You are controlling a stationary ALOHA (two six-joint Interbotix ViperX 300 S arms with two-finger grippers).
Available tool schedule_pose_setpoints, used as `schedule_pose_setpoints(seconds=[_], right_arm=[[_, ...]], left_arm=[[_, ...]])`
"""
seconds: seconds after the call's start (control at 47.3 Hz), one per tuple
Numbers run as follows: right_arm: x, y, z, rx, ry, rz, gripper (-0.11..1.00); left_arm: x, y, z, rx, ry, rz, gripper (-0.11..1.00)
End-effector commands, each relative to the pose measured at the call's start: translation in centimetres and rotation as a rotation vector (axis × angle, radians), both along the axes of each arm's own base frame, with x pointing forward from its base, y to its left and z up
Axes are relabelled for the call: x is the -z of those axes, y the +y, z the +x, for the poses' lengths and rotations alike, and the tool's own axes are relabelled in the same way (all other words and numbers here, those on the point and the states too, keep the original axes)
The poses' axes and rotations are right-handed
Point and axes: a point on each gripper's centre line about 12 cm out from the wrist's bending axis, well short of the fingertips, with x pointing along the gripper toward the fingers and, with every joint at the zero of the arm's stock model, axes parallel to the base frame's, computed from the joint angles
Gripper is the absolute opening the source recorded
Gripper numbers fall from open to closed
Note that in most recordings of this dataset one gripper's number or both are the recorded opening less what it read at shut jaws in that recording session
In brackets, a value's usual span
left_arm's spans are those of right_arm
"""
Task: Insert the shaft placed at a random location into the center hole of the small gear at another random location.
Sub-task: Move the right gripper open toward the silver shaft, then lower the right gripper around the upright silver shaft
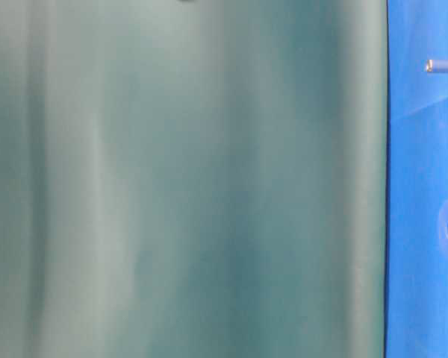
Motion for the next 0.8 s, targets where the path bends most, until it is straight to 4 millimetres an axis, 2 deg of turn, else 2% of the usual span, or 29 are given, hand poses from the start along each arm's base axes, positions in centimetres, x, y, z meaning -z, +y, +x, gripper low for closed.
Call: schedule_pose_setpoints(seconds=[0.0,0.169,0.233,0.359,0.782], right_arm=[[0.7,-0.7,1.4,0.022,0.023,0.004,0.19],[3.5,-1.9,2.8,0.063,0.09,0.023,0.67],[4.7,-2.3,3.4,0.075,0.108,0.028,0.8],[6.5,-3.0,4.2,0.104,0.127,0.045,0.69],[12.9,-4.5,5.2,0.191,0.231,0.1,0.7]], left_arm=[[-0.3,-0.1,0.0,0.004,-0.012,0.0,0.0],[-0.2,-0.1,0.0,0.004,-0.011,0.0,0.0],[-0.1,0.0,-0.1,0.002,-0.009,0.0,0.0],[0.0,-0.1,-0.1,0.004,-0.006,0.0,0.0],[0.5,0.0,-0.1,0.002,0.005,-0.002,0.0]])
